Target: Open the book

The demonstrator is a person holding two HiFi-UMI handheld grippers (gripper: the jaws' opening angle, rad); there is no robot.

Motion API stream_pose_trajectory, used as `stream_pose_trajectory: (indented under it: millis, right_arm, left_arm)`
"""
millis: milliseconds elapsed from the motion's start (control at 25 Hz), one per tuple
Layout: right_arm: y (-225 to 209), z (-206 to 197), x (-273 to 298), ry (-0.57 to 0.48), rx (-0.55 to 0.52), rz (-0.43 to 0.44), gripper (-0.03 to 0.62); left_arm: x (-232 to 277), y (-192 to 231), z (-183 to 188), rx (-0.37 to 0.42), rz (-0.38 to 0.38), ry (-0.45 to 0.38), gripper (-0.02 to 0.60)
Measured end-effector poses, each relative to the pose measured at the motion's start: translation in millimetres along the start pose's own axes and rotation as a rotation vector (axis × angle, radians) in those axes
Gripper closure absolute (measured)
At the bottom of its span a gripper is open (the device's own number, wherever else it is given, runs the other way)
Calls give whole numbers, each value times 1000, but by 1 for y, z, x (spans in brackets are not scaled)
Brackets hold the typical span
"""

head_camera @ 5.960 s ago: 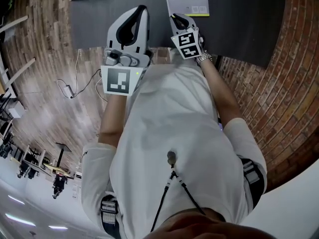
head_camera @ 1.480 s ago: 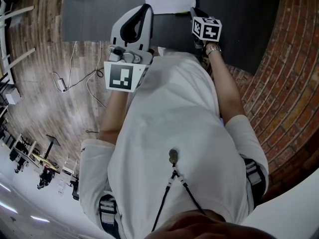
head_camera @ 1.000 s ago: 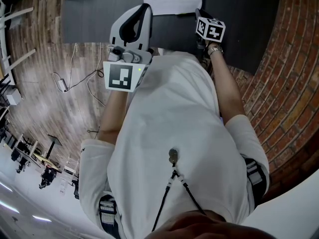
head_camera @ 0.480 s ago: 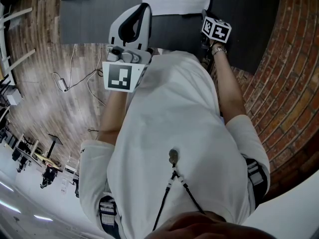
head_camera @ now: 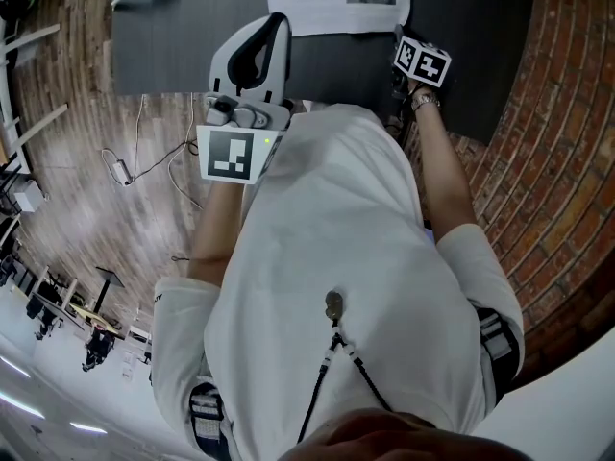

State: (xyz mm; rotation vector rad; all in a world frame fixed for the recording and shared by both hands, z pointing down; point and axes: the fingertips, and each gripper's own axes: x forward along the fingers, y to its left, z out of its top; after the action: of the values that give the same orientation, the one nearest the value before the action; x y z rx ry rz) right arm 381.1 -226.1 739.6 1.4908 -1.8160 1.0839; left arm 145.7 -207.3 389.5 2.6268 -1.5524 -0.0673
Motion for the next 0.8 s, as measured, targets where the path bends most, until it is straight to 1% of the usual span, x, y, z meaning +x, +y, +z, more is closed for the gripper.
stream_pose_trajectory:
  millis: [80, 240, 400, 520, 680, 800]
  right_arm:
    - [-3, 0, 0, 3, -2, -6, 545]
    - [-8, 0, 2, 7, -4, -23, 545]
    - [-14, -3, 3, 14, 27, -37, 545]
    - [-17, -4, 3, 19, 37, -44, 545]
    - [-20, -3, 4, 17, 28, -58, 545]
    - [-26, -4, 4, 17, 23, -70, 545]
  left_arm:
    - [1, 2, 1, -14, 12, 1, 558]
    - [0, 5, 0, -12, 12, 7, 558]
    - [-1, 6, -1, -14, 14, 11, 558]
    - [-6, 7, -3, 2, -2, 22, 558]
    - [-10, 11, -10, 15, 1, 42, 558]
    - [-13, 10, -13, 12, 6, 50, 558]
